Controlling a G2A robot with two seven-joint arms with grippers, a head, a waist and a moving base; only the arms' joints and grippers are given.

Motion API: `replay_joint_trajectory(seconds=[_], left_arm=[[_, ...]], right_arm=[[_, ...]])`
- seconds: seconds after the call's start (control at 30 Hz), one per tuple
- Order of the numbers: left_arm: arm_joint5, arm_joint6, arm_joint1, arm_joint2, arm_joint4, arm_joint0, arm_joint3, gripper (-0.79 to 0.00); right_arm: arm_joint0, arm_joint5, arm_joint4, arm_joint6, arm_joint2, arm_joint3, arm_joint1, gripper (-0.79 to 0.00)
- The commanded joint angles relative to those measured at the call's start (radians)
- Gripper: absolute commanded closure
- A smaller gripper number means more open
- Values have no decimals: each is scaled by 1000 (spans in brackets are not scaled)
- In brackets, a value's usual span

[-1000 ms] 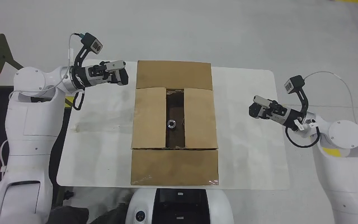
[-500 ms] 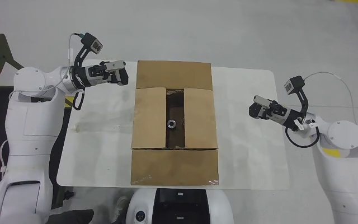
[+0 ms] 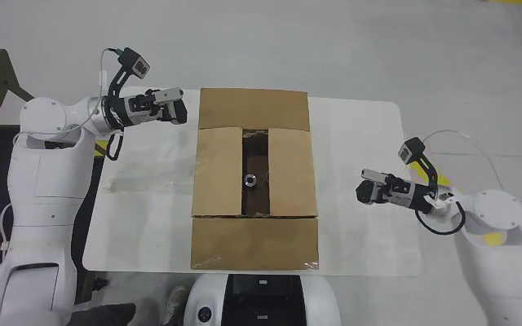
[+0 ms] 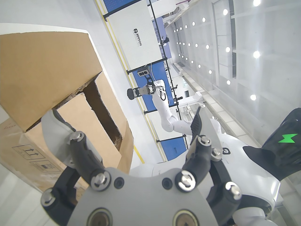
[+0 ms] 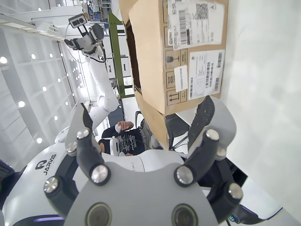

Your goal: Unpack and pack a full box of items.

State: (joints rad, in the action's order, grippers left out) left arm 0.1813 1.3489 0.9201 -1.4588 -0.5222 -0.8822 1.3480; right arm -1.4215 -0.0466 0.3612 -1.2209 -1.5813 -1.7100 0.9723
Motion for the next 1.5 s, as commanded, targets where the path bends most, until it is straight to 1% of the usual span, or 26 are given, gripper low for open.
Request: replay_joint_trajectory(seconds=[0.0,0.17,0.33,0.7,1.03,1.13,1.33,1.47], left_arm=[[0,0,0,0,0,0,0,-785],[0,0,0,0,0,0,0,-785],[0,0,0,0,0,0,0,-785],[0,0,0,0,0,0,0,-785],[0,0,0,0,0,0,0,-785],[0,0,0,0,0,0,0,-785],[0,0,0,0,0,0,0,-785],[0,0,0,0,0,0,0,-785]], right_arm=[[-25,6,-4,-2,4,-25,-1,-785],[-85,26,-3,23,24,-75,-1,-785],[-134,53,-25,60,69,-105,2,-785],[-181,76,-64,104,153,-127,5,-785],[-186,89,-50,114,231,-142,10,-785],[-179,84,-13,89,246,-136,11,-785],[-141,40,96,2,264,-127,11,-785],[-116,29,127,-7,276,-136,12,-785]])
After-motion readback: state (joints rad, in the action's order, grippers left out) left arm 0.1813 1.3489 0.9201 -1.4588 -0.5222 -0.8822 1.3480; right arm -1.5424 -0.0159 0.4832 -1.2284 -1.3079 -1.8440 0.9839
